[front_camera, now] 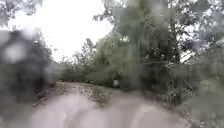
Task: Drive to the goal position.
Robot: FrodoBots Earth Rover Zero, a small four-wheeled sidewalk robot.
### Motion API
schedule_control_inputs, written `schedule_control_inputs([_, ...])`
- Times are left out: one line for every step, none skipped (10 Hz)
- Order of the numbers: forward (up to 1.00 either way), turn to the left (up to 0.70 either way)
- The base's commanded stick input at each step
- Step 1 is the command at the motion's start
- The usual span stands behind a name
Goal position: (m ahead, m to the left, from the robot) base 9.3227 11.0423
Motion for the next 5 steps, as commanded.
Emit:
schedule_control_inputs([0.70,0.00])
schedule_control_inputs([0.70,0.13])
schedule_control_inputs([0.70,0.14])
schedule_control_inputs([0.70,0.14])
schedule_control_inputs([0.70,0.14])
